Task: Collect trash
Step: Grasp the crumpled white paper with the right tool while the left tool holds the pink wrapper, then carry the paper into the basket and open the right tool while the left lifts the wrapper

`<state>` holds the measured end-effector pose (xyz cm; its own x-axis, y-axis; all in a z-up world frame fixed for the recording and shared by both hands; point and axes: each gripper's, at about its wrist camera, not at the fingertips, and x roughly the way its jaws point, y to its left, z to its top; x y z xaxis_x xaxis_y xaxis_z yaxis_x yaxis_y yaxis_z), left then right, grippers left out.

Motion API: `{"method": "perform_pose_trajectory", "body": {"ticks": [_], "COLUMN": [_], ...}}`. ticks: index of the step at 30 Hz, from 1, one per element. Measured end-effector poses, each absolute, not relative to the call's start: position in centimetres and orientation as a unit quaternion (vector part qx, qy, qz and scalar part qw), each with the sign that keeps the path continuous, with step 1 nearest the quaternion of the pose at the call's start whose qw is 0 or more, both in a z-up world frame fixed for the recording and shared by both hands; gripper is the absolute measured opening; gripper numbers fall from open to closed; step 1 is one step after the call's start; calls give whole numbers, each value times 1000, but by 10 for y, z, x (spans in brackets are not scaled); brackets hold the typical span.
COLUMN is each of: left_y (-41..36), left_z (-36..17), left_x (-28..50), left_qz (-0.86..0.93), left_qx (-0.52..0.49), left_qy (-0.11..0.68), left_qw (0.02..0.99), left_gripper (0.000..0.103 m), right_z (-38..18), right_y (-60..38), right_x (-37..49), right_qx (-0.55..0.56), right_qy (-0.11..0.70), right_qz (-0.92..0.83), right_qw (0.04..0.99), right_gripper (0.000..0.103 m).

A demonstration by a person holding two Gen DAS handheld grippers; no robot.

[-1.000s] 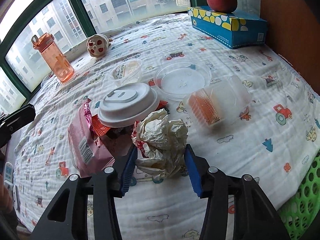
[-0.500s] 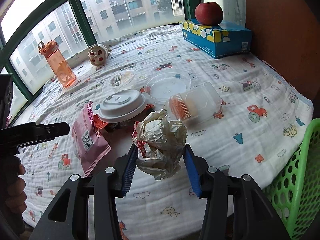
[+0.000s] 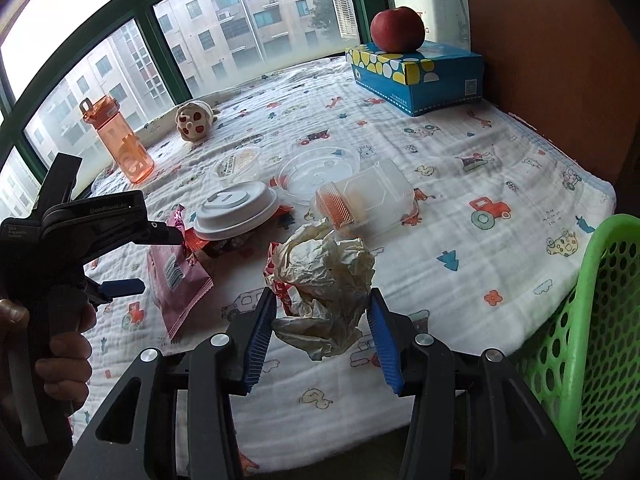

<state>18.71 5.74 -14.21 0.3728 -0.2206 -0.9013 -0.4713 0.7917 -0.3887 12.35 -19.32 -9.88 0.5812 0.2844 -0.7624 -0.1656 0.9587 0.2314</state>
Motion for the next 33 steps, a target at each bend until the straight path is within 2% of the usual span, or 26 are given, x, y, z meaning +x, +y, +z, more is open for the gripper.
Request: {"method": "perform_pose_trajectory", "body": {"ticks": [8,15,22,24,33], "left_y": [58,60,60,59,38], "left_z": [-149,-145,-129,-125,-92], "left_x": [193,191,172,167,145], "left_qz": [103,91,68,52,-5], "left_qx": [-338,-328,-318,-320,-298], "left_qy": [548,536,518,516,496], "left_qw": [758,773,791,793,816], "left_gripper": [89,64,53,44,43], "right_z": [-101,-100,-89,-86,-71], "right_y": [-202,-206,-213,-215,-237], "right_x": [121,116,104,99,75], "right_qx": [75,79,85,86,91], "right_qy": [441,440,428,424,408], "right_qz": [123,119,115,112,87], "right_qw": [886,887,892,895,904], "right_gripper": [45,45,45,45,45]}}
